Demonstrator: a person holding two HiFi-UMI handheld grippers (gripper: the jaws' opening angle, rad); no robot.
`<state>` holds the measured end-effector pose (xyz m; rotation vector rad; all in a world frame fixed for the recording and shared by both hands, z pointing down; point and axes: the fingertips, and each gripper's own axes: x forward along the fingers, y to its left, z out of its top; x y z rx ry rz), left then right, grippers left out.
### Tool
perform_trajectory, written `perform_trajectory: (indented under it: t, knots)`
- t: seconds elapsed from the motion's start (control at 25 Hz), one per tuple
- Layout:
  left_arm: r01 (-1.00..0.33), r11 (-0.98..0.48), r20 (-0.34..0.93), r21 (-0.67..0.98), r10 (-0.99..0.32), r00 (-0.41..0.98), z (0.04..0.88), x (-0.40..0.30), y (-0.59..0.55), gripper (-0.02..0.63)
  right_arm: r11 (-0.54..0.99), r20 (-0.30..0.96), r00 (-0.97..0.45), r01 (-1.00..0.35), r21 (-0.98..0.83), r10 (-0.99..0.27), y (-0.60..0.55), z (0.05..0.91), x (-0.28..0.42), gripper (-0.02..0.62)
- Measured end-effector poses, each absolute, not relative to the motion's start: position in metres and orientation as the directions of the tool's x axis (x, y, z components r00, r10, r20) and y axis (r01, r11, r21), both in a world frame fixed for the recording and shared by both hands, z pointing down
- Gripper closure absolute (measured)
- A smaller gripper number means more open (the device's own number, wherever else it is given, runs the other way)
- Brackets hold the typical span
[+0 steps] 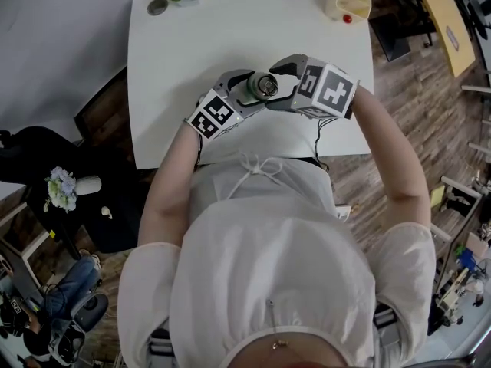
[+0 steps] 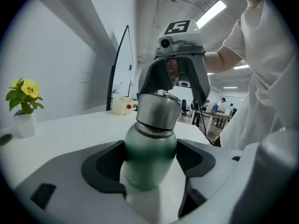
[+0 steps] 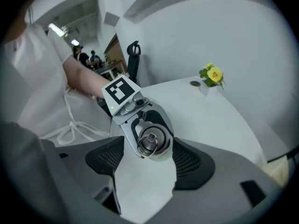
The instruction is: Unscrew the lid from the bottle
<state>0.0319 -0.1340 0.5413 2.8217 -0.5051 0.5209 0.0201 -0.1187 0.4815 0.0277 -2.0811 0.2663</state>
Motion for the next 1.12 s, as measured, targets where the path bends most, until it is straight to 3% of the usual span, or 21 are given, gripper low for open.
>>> perform_trajectory:
  t: [0.08, 0.24, 0.52, 0.8, 1.12]
  knots:
    - [-0.370, -0.916, 0.380, 0.155, -0.290, 0.878, 0.541, 0.030, -0.134, 0.241, 0.941, 0.838, -0.542, -0.250, -0.229, 0.059, -0.119, 0.484, 0.024, 0.254]
    - [-0.370, -0.916, 0.376, 0.158, -0.291, 0.880, 0.538, 0.032, -0.134, 0.241, 0.851, 0.835, -0.547, -0.466, -0.242, -0.063, -0.125, 0.493, 0.026, 0.287]
    - [-0.371, -0.915, 0.379, 0.160, -0.290, 0.879, 0.538, 0.033, -0.134, 0.241, 0.794, 0.843, -0.511, -0.576, -0.194, -0.165, -0.127, 0.502, 0.020, 0.334]
    - [-0.373, -0.914, 0.379, 0.159, -0.292, 0.878, 0.538, 0.034, -0.134, 0.241, 0.830, 0.856, -0.500, -0.528, -0.178, -0.134, -0.127, 0.503, 0.020, 0.336]
    - [-0.371, -0.915, 0.379, 0.157, -0.291, 0.878, 0.538, 0.034, -0.134, 0.241, 0.951, 0.893, -0.449, -0.276, -0.141, 0.002, -0.123, 0.503, 0.022, 0.337]
